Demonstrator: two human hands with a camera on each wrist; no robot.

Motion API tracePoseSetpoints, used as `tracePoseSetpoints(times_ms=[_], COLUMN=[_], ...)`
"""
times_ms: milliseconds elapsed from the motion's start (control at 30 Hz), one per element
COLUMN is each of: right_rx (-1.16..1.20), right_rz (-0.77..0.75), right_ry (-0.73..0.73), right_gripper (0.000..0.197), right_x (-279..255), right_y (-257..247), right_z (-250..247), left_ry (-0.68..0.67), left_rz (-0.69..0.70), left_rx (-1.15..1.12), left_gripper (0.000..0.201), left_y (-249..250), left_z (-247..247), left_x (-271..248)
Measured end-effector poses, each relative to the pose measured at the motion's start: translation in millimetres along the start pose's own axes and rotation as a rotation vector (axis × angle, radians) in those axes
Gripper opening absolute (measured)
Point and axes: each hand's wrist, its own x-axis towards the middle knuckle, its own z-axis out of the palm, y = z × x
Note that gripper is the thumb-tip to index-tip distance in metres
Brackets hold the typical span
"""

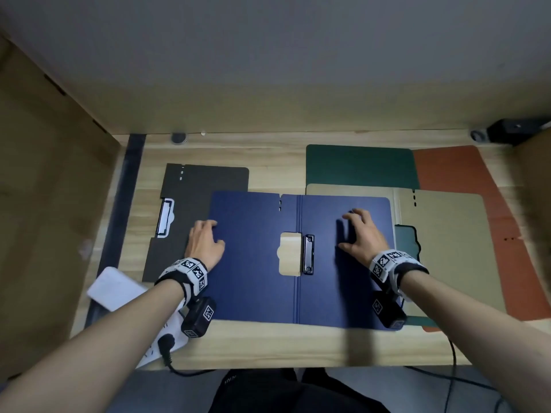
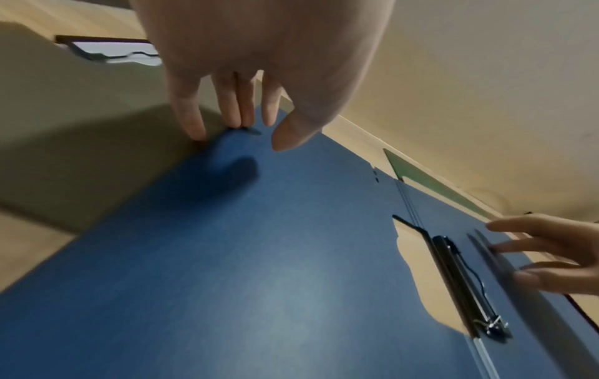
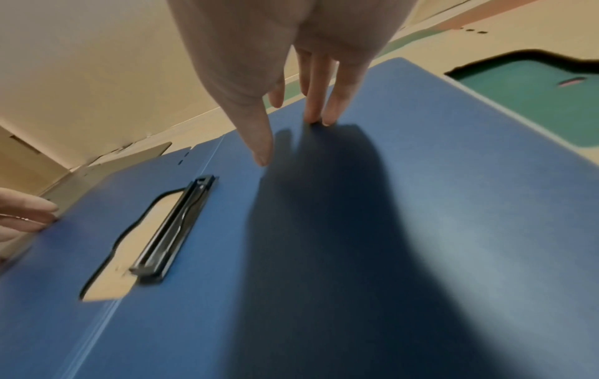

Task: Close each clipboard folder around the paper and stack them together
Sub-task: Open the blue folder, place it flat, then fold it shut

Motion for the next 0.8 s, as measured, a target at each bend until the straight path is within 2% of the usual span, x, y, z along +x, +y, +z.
tracePoseSetpoints(times_ms=[200, 367, 533, 600, 633, 733, 800], right_rx=[-0.04, -0.125, -0.179, -0.191, -0.199, -0.225, -0.243], right_rz=[-0.038, -0.097, -0.091, -0.085, -0.085, -0.082, -0.081], right_ry=[-0.071, -0.153, -0.151, -0.156, -0.156, -0.171, -0.183], right_gripper=[0.089, 0.108, 0.115, 0.116, 0.116, 0.116, 0.117], right_x=[-46, -72, -76, -75, -74, -74, -74], right_y=[20, 22, 21, 20, 20, 19, 18], right_z=[19, 44, 55, 56, 56, 55, 54], left_ry=[0.0, -0.005, 0.0, -0.009, -0.02, -0.036, -0.05], left_rz=[-0.196, -0.325, -0.476, -0.49, -0.485, -0.426, -0.385], left_rx=[-0.032, -0.091, -0.288, -0.307, -0.306, -0.331, -0.35], left_gripper=[0.055, 0.057, 0.079, 0.08, 0.072, 0.022, 0.008], left_y=[-18, -16, -23, -34, -33, -18, -7], left_z=[5, 14, 18, 21, 17, -7, -22], left_x=[-28, -44, -36, -27, -27, -39, -46])
